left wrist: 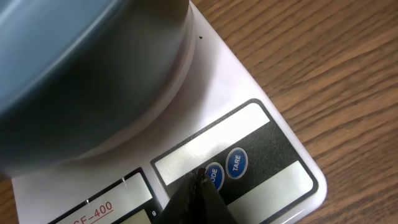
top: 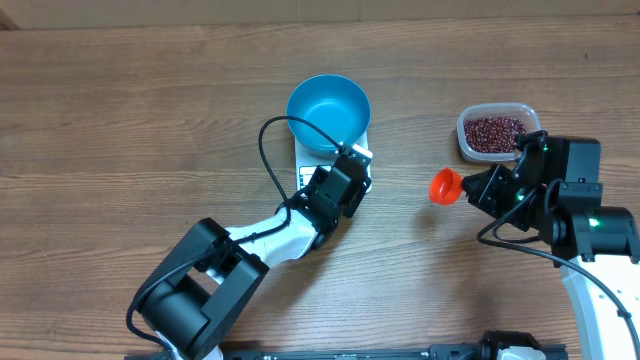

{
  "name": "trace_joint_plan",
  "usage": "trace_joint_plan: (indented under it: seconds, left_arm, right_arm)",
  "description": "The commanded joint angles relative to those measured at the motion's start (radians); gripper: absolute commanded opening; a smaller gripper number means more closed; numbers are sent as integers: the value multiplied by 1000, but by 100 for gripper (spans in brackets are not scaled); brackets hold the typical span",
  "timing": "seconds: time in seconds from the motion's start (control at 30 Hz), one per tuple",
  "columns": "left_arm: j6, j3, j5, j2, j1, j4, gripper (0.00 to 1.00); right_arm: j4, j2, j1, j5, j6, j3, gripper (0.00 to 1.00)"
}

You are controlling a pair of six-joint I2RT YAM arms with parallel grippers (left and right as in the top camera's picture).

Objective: Scoop item into bowl and weigh 150g on scale

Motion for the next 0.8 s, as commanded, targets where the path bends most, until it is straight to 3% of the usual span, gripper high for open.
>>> trace_joint_plan:
  seconds: [0.0, 0.77]
  left_arm:
    - [22, -8, -8, 18, 5, 6, 4]
    - [10, -8, -14, 18, 9, -10, 4]
  right_arm:
    - [8, -16, -4, -6, -8, 33, 4]
    - [8, -16, -4, -6, -8, 33, 4]
